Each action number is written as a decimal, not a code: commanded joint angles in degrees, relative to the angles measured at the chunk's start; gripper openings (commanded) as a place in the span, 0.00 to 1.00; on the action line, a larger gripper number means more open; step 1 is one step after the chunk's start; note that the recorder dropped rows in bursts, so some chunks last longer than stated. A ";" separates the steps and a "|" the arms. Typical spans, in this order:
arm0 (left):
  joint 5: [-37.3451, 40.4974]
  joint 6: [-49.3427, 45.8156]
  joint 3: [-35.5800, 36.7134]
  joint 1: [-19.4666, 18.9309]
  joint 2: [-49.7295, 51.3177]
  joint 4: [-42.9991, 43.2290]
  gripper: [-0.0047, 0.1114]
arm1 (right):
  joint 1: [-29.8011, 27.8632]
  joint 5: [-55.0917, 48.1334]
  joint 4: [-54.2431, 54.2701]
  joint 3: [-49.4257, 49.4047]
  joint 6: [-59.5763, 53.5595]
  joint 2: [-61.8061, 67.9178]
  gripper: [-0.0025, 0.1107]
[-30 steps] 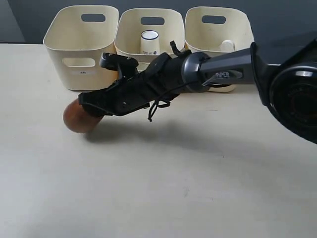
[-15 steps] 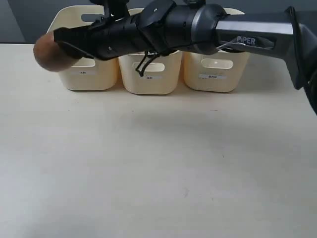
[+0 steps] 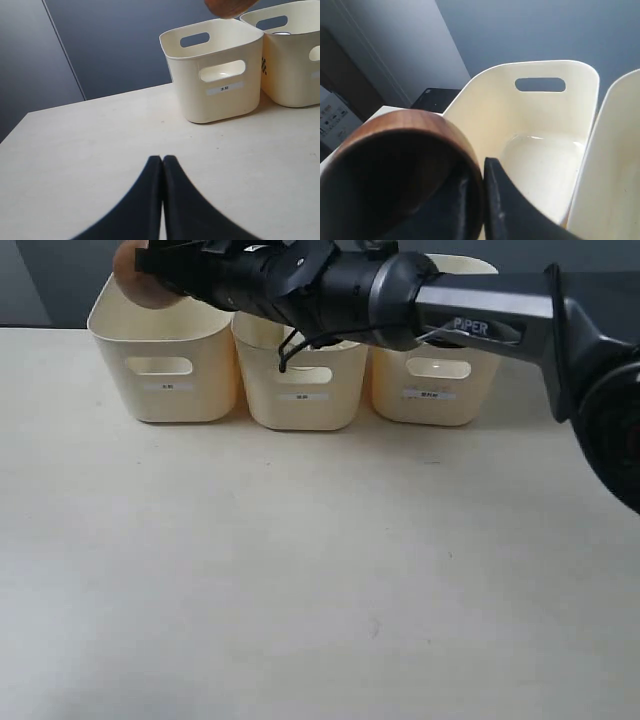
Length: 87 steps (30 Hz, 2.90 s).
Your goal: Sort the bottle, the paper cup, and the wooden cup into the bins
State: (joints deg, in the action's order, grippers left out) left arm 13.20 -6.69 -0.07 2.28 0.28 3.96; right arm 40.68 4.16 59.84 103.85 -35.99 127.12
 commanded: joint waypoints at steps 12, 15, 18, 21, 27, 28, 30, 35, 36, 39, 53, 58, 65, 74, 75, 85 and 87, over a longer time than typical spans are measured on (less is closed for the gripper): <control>-0.31 0.11 0.07 0.18 -0.28 0.00 0.04 | -0.05 -0.99 -1.53 10.16 -0.51 8.69 0.58; -0.31 0.11 0.07 0.18 -0.28 0.00 0.04 | -0.05 -1.93 -1.53 10.16 -0.51 8.69 0.58; -0.31 0.11 0.07 0.18 -0.28 0.00 0.04 | -0.05 -2.98 -1.42 10.16 -0.51 8.69 0.58; -0.31 0.11 0.07 0.18 -0.28 0.00 0.04 | -0.05 -4.57 -1.41 10.16 -0.51 8.69 0.58; -0.31 0.11 0.07 0.18 -0.28 0.00 0.04 | -0.05 -9.25 -2.18 10.16 -0.51 7.57 0.58; -0.31 0.11 0.07 0.18 -0.28 0.00 0.04 | -0.05 -10.22 -3.22 10.16 -0.51 7.02 0.58; -0.31 0.11 0.07 0.18 -0.28 0.00 0.04 | -0.05 -12.43 -6.32 10.16 -0.51 5.34 0.58; -0.31 0.11 0.07 0.18 -0.28 0.00 0.04 | -0.17 -24.94 -22.77 10.16 0.13 -2.00 0.58; -0.31 0.11 0.07 0.18 -0.28 0.00 0.04 | -0.18 -27.49 -24.57 10.16 0.83 -3.28 0.58; -0.31 0.11 0.07 0.18 -0.28 0.00 0.04 | -1.13 -33.95 -30.62 10.16 6.43 -6.53 0.58; -0.31 0.11 0.07 0.18 -0.28 0.00 0.04 | -5.40 -61.53 -63.67 10.16 31.91 -21.84 0.58; -0.31 0.11 0.07 0.18 -0.28 0.00 0.04 | -5.40 -70.09 -69.97 10.16 35.02 -27.90 0.58; -0.31 0.11 0.07 0.18 -0.28 0.00 0.04 | -5.40 -74.13 -70.13 10.16 35.99 -35.69 0.58; -0.31 0.11 0.07 0.18 -0.28 0.00 0.04 | -5.40 -74.13 -70.58 6.00 35.99 -49.80 0.58; -0.31 0.11 0.07 0.18 -0.28 0.00 0.04 | -5.40 -74.13 -71.12 4.42 35.99 -51.77 0.58; -0.31 0.11 0.07 0.18 -0.28 0.00 0.04 | -5.40 -74.13 -84.08 -17.00 41.31 -71.20 0.58; -0.31 0.11 0.07 0.18 -0.28 0.00 0.04 | -5.40 -74.13 -87.73 -21.61 44.55 -75.90 0.58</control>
State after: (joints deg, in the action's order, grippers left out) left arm 13.20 -6.69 -0.07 2.28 0.28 3.96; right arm 35.61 -69.77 -22.91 87.26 4.83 56.53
